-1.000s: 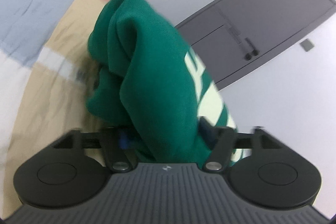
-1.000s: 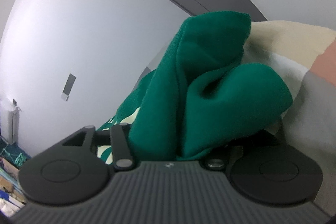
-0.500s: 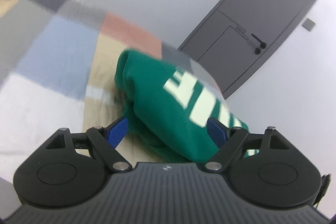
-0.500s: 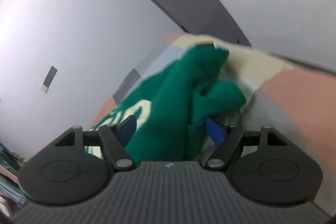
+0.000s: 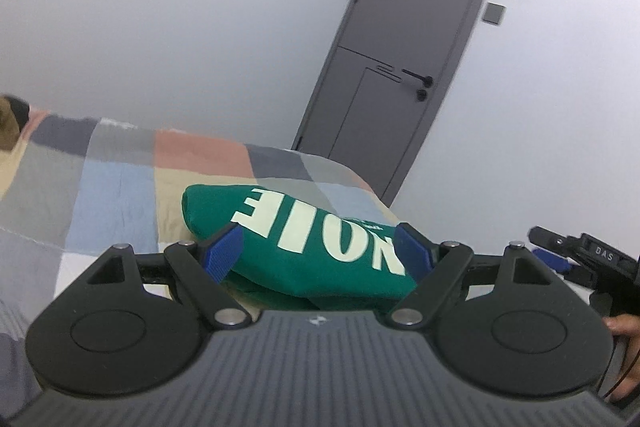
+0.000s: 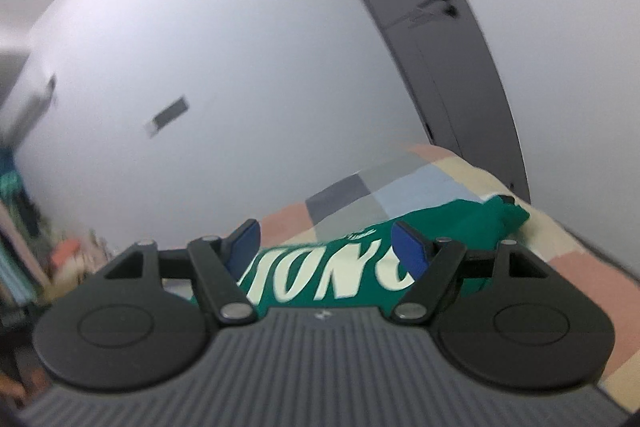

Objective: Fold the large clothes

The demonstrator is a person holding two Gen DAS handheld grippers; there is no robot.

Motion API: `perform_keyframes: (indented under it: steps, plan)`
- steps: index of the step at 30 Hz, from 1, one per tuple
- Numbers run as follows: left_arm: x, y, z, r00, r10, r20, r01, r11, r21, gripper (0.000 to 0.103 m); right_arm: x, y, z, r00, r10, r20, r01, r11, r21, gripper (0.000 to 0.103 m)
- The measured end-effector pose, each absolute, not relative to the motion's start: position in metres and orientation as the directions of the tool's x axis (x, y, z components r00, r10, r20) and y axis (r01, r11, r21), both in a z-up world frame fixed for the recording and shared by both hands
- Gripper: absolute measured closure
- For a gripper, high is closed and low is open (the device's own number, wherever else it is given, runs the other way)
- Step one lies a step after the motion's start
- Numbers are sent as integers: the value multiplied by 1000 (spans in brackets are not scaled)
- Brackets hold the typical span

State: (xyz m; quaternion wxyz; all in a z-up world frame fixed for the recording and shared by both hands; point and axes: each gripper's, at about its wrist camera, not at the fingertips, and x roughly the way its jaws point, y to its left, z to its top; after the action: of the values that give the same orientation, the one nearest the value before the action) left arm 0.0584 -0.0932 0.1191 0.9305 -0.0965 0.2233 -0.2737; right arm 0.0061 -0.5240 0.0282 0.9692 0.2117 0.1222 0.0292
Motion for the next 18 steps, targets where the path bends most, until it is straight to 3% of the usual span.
perform_keyframes:
  steps: [8,18]
  plan:
    - [2,-104,128,787,-507,-351,491,860,-140,17,-34,-465,35,960,120,-254,-49,963,267,28]
    - [-39,-93,122,780,-544,-309,524,838,-152,17,-73,-432,24,961,78,-265,-25,980,199,28]
